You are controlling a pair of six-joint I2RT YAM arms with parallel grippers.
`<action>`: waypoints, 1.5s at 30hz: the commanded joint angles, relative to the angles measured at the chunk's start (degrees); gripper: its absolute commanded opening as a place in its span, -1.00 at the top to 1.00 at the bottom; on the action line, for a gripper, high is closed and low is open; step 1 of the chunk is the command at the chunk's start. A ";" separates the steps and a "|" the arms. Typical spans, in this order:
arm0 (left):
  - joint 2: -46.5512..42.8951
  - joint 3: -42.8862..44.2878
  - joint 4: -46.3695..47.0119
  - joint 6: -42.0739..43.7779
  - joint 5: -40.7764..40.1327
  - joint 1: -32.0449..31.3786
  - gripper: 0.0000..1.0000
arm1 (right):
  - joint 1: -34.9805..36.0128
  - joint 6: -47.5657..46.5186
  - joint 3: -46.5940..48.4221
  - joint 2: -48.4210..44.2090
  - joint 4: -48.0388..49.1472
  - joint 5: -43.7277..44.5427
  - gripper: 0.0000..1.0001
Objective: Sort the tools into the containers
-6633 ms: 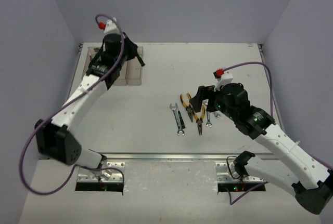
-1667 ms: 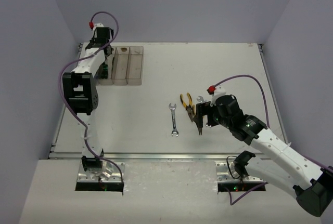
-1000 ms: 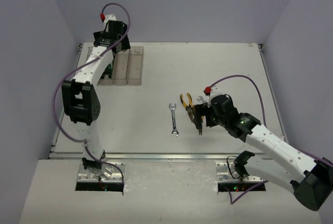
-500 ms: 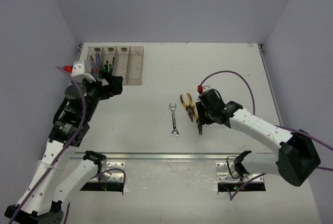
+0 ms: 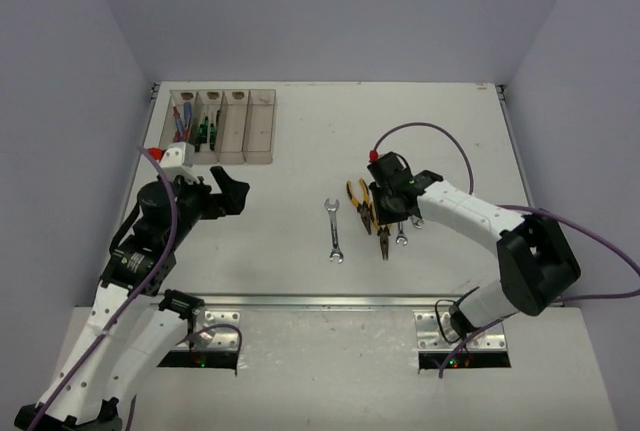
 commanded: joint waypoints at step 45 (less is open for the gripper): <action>-1.81 -6.99 18.41 -8.07 24.34 0.02 -1.00 | -9.16 11.38 -4.09 -7.39 7.53 -1.59 1.00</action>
